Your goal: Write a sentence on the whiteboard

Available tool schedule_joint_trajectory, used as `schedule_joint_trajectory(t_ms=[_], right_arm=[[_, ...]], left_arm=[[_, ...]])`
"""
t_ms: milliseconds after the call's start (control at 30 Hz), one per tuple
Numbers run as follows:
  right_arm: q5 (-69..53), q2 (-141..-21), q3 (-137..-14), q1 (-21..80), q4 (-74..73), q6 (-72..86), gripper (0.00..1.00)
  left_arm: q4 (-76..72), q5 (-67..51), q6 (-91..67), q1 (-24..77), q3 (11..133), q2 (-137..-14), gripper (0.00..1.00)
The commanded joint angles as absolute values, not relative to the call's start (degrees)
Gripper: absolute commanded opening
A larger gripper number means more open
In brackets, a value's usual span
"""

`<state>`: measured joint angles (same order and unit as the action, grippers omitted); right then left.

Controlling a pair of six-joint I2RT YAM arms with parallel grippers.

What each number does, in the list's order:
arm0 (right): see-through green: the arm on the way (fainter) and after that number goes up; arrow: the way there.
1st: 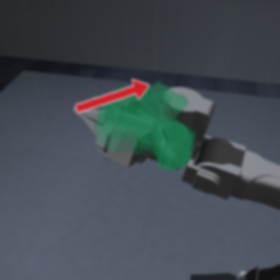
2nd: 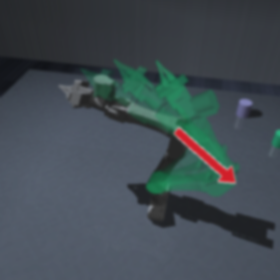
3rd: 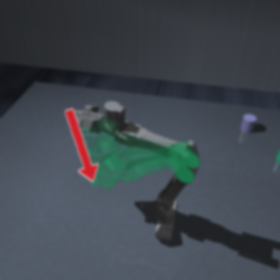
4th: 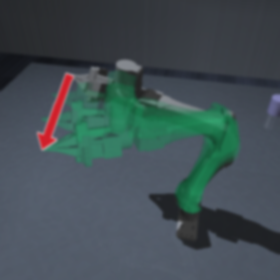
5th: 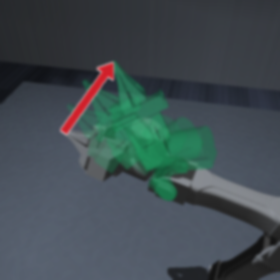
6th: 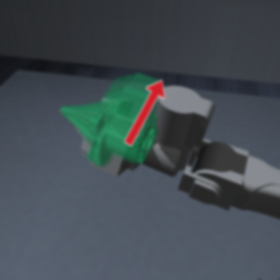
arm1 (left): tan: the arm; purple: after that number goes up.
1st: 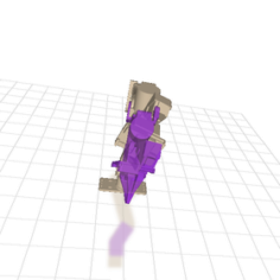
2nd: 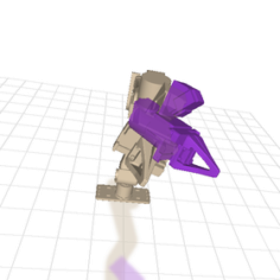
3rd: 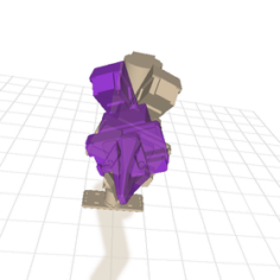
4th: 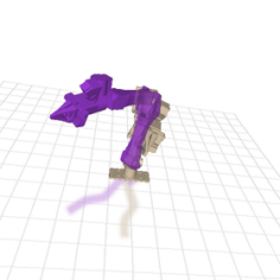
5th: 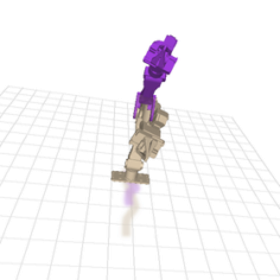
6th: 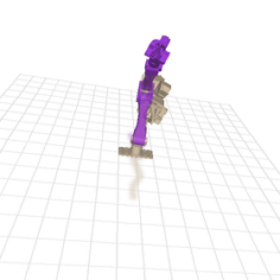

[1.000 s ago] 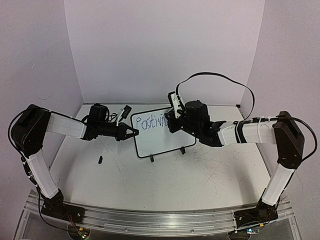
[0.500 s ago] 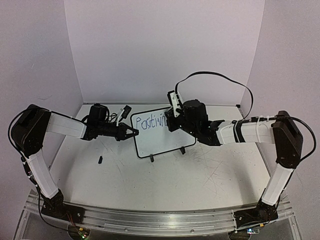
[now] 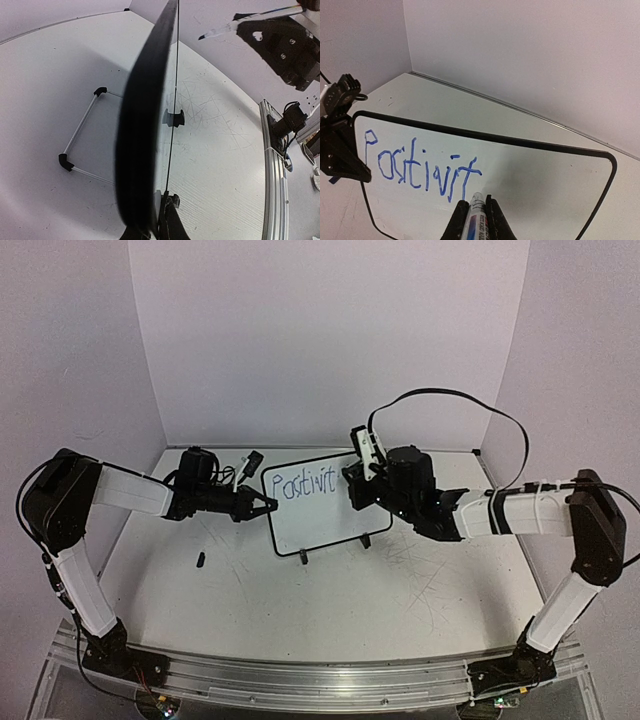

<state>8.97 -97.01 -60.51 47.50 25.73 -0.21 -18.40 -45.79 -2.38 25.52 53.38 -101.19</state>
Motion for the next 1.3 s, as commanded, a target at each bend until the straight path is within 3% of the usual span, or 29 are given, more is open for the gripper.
schedule_joint_trajectory(t_ms=[0, 1267], right_arm=[[3.1, -92.9, -60.9, 47.2, 30.6, -1.3, 0.00], [8.6, -97.9, -63.2, 46.0, 25.3, -1.8, 0.00]], left_arm=[[-16.3, -34.1, 1.7, 24.4, 55.5, -101.4, 0.00], [-15.6, -33.3, 2.2, 24.4, 55.6, -101.3, 0.00]])
